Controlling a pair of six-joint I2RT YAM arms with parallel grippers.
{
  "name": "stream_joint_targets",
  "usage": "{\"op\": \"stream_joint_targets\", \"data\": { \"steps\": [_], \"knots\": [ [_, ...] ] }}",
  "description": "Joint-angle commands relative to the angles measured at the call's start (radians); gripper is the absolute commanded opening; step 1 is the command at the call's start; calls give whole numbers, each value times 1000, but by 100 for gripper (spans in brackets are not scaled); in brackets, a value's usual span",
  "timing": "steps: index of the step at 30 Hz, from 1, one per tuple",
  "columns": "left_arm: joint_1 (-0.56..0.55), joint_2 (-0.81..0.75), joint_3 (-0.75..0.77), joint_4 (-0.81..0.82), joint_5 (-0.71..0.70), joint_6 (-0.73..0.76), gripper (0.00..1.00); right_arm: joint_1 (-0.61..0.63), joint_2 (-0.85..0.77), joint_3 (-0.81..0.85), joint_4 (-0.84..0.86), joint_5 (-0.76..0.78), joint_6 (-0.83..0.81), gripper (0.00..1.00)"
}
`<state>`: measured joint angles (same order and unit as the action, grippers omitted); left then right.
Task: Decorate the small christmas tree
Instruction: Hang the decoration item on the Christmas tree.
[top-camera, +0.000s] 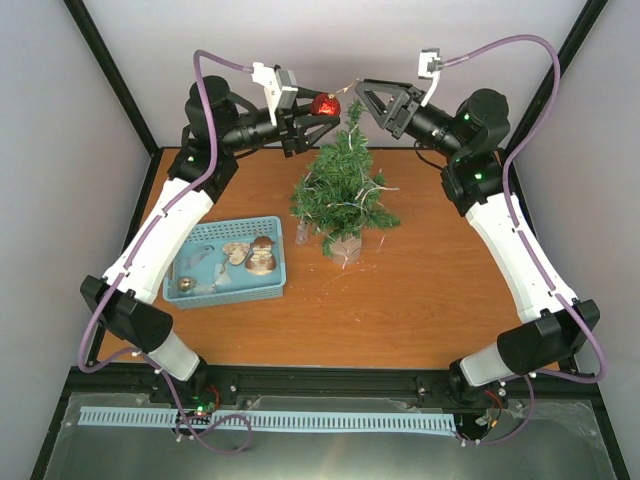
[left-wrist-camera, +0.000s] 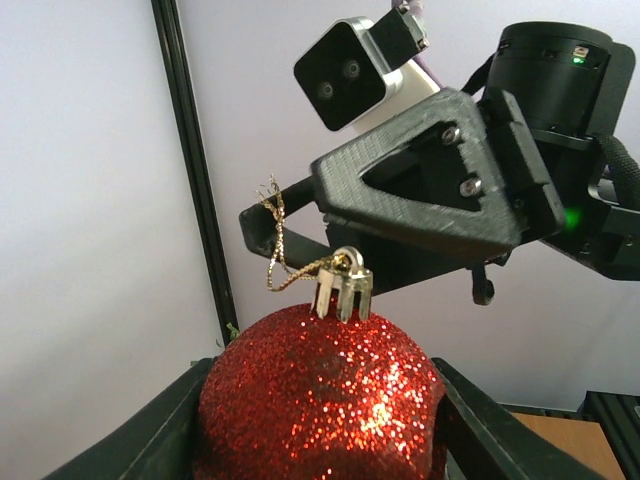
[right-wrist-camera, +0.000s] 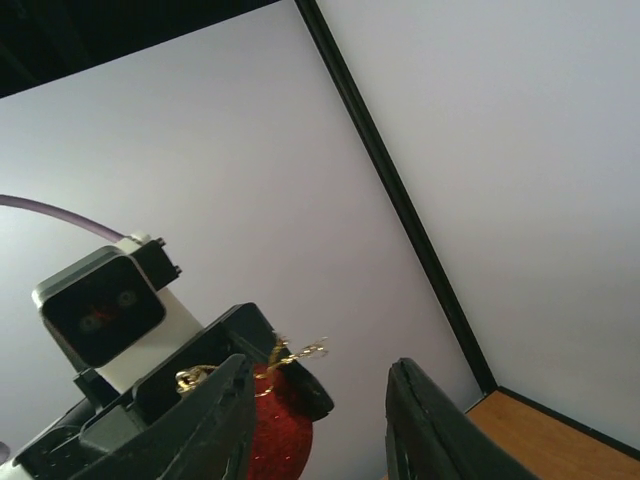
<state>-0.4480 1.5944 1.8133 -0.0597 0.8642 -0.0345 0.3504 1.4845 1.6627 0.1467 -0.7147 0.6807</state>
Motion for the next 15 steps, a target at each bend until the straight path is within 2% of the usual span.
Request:
{"op": "stream_joint_targets", "data": {
  "steps": [1, 5, 8, 15],
  "knots": [
    [-6, 7, 39, 22, 9, 6, 40, 20, -44, -36, 113, 14, 75, 40],
    [-8, 8, 45, 23, 10, 3, 40, 26, -20, -5, 95, 0, 76, 41],
    [-9, 4, 42, 16, 11, 5, 40, 30, -12, 4, 115, -15, 87, 38],
    [-12, 3, 39, 2, 12, 16, 40, 38, 2, 32, 87, -10, 72, 17]
  ]
}}
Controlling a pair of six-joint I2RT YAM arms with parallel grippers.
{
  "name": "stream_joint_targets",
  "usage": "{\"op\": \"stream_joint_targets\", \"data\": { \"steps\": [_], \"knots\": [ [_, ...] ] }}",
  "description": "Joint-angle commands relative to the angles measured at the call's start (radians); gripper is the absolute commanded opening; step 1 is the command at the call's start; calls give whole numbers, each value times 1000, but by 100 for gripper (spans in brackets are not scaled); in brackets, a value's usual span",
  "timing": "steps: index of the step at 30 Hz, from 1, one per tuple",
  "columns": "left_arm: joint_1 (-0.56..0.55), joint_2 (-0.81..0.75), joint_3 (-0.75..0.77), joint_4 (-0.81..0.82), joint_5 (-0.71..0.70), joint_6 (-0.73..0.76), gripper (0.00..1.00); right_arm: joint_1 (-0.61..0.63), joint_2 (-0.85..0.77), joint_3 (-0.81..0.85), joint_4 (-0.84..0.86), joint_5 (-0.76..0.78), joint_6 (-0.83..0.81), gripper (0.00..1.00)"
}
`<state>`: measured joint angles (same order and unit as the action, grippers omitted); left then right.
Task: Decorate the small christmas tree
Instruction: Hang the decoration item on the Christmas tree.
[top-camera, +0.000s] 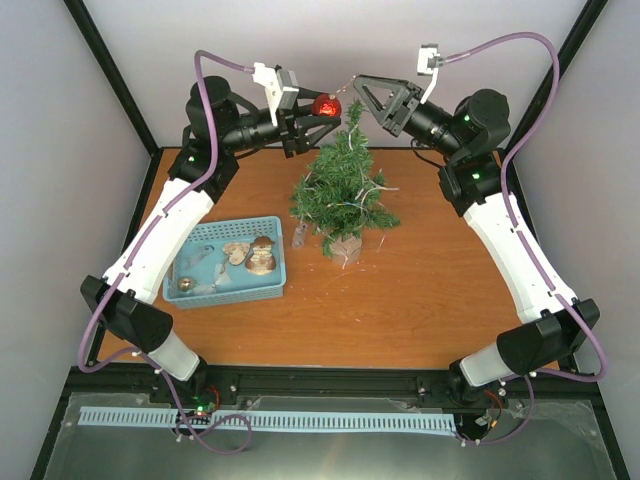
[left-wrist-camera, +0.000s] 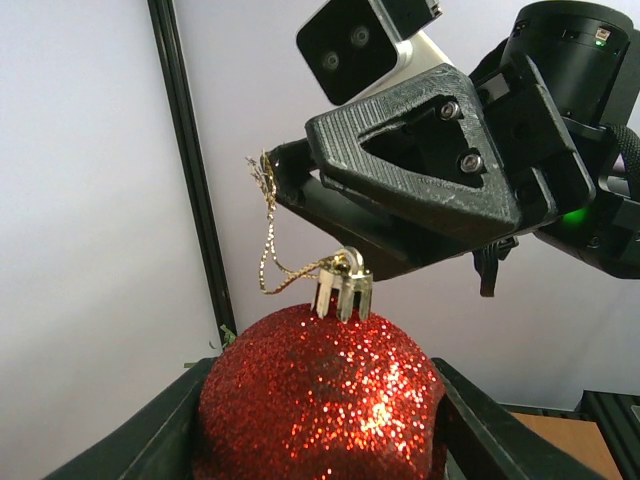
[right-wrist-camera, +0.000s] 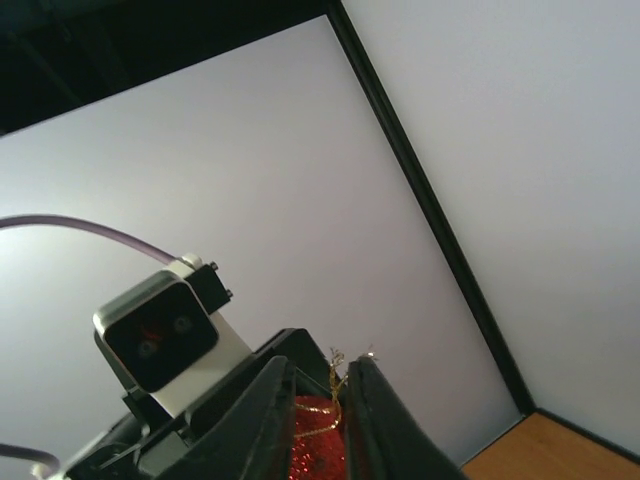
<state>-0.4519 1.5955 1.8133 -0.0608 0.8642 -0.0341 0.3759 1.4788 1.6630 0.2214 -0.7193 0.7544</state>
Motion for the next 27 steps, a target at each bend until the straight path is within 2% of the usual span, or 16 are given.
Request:
{"op": "stream_joint_targets", "data": {
  "steps": [1, 3, 7, 11, 24, 27],
  "knots": [
    [-8, 3, 40, 1, 12, 18, 40, 12, 8, 31, 11, -1, -1, 16],
    [-8, 4, 39, -1, 13, 19, 40, 12, 11, 35, -1, 7, -6, 17],
    [-9, 4, 39, -1, 14, 20, 40, 12, 12, 42, -44, 37, -21, 29],
    [-8, 2, 37, -4, 14, 31, 40, 12, 14, 32, -22, 45, 4, 33],
    [-8, 0, 34, -8, 20, 34, 40, 15, 35, 48, 7, 44, 39, 30],
    [-8, 2, 31, -10, 18, 34, 40, 17, 34, 45, 14, 44, 35, 17]
  ]
}}
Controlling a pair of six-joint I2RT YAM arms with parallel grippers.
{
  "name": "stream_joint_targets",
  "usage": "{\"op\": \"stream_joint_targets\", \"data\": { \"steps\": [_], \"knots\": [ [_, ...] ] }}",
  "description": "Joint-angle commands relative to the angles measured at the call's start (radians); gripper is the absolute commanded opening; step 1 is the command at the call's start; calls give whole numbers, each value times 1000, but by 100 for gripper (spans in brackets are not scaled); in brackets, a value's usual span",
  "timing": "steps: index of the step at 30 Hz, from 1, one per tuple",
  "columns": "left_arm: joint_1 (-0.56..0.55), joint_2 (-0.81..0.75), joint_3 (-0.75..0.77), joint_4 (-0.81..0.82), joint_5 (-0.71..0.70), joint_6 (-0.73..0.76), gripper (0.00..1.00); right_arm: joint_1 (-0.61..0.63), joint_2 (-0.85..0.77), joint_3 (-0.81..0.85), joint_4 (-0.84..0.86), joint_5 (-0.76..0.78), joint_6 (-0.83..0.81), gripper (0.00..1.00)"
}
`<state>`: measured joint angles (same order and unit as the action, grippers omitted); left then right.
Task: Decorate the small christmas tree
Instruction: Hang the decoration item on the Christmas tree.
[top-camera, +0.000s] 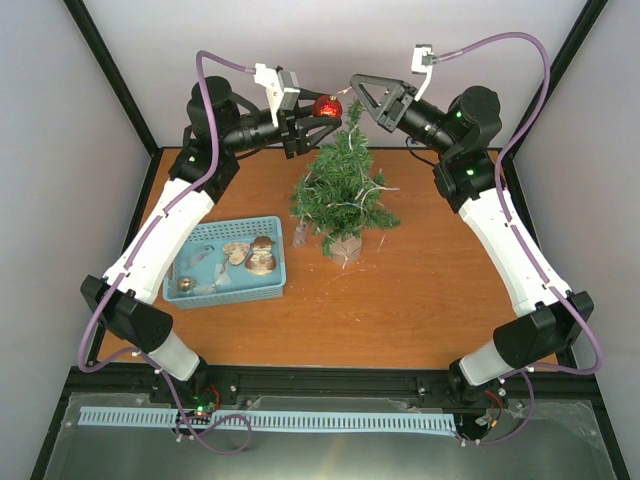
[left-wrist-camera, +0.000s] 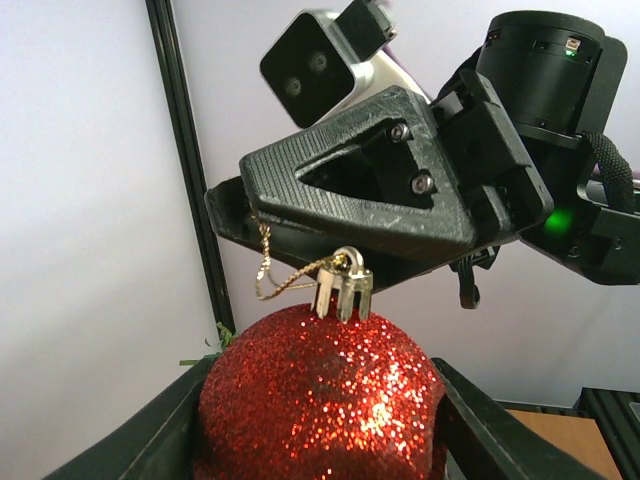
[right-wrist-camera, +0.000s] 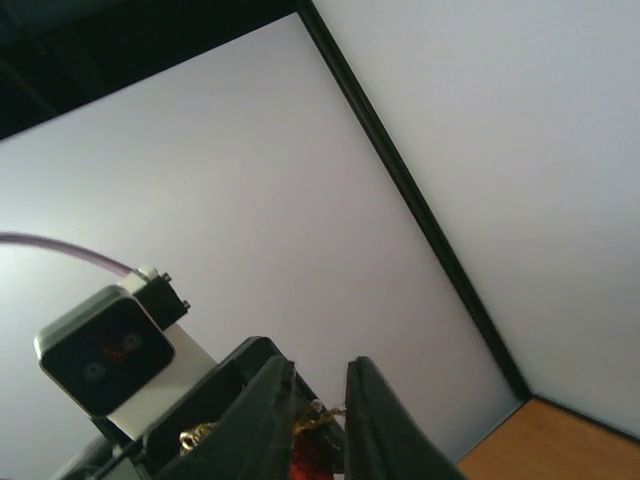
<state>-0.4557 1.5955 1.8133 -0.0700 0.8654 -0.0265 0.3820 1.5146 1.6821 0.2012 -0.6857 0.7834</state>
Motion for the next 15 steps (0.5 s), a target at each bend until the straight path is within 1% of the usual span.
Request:
{"op": "stream_joint_targets", "data": {
  "steps": [1, 2, 3, 8, 15],
  "knots": [
    [-4, 0, 28, 0, 16, 27, 40, 11, -3, 23, 36, 11, 4, 12],
    [-4, 0, 25, 1, 15, 28, 40, 11, -6, 20, 39, 11, 4, 6],
    [-4, 1, 23, 1, 9, 31, 40, 11, -6, 20, 38, 9, 0, 3],
    [-5, 23, 36, -30, -36, 59, 40, 11, -18, 16, -26, 42, -60, 3],
    [-9, 75, 77, -82, -64, 87, 40, 8, -10, 28, -86, 84, -122, 3]
  ]
}}
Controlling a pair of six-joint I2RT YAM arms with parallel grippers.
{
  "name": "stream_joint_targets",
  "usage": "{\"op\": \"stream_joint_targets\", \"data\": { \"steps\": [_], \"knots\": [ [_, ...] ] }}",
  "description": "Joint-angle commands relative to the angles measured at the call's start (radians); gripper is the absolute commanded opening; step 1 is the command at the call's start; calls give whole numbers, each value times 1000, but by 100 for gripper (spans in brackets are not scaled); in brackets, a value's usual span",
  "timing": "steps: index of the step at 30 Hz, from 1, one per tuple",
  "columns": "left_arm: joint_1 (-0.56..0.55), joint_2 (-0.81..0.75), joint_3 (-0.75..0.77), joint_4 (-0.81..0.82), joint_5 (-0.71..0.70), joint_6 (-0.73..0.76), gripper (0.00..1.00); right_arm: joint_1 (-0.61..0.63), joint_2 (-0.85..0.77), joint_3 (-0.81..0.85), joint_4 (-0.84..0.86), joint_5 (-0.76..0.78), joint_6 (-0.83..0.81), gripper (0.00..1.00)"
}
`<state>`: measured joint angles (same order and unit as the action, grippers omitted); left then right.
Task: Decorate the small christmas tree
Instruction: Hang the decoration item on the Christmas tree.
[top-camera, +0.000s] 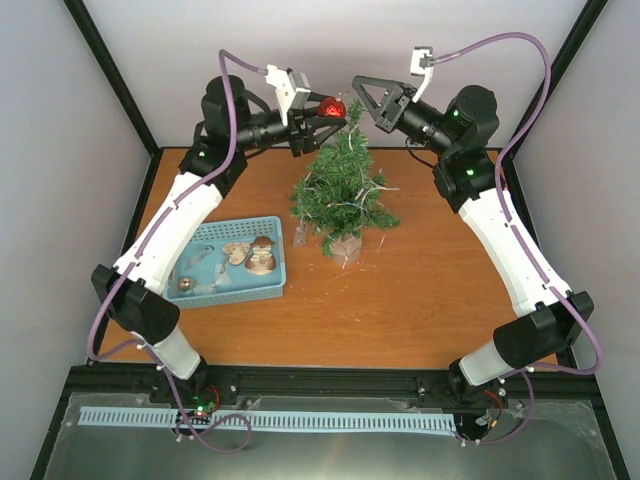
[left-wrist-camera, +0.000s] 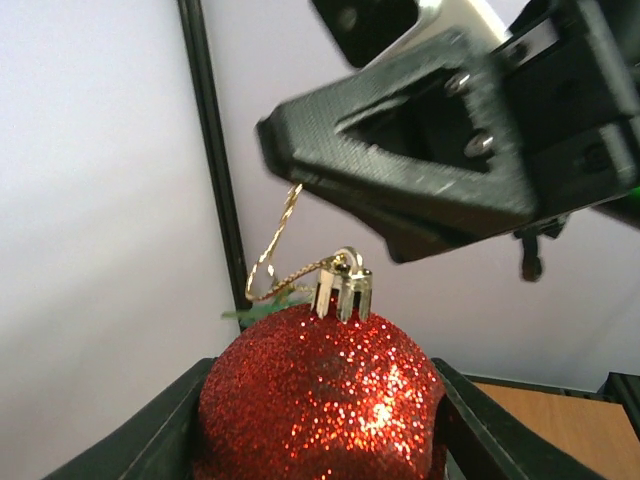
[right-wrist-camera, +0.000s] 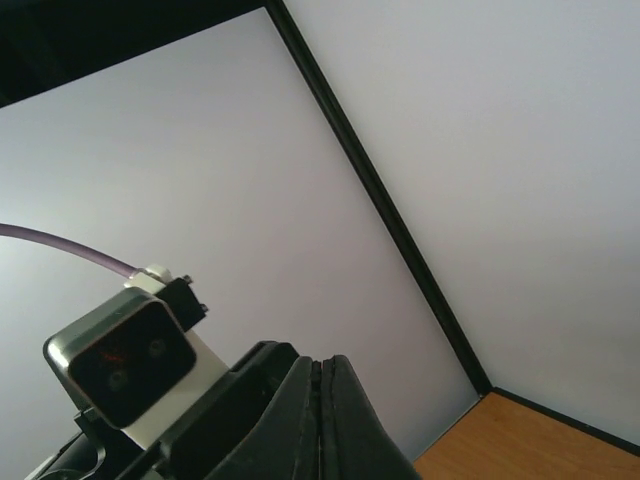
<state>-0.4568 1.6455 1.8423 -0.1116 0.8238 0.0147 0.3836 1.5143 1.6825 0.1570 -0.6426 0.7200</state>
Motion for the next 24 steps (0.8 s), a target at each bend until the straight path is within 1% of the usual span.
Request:
{"op": "stream_joint_targets", "data": {
  "steps": [1, 8, 16, 22, 24],
  "knots": [
    [-8, 31, 54, -49, -23, 49, 40, 4, -7, 28, -48, 44, -64, 3],
    [-9, 46, 72, -71, -26, 60, 40, -12, -14, 17, -59, 32, -60, 3],
    [-12, 36, 72, -84, -1, 65, 40, -29, -82, -43, -76, 34, -57, 3],
    [-16, 35, 78, -85, -1, 79, 40, -35, -97, -68, -76, 37, -45, 3],
    [-19, 37, 84, -121, -15, 90, 40, -39, -100, -69, -77, 38, -37, 3]
  ]
}}
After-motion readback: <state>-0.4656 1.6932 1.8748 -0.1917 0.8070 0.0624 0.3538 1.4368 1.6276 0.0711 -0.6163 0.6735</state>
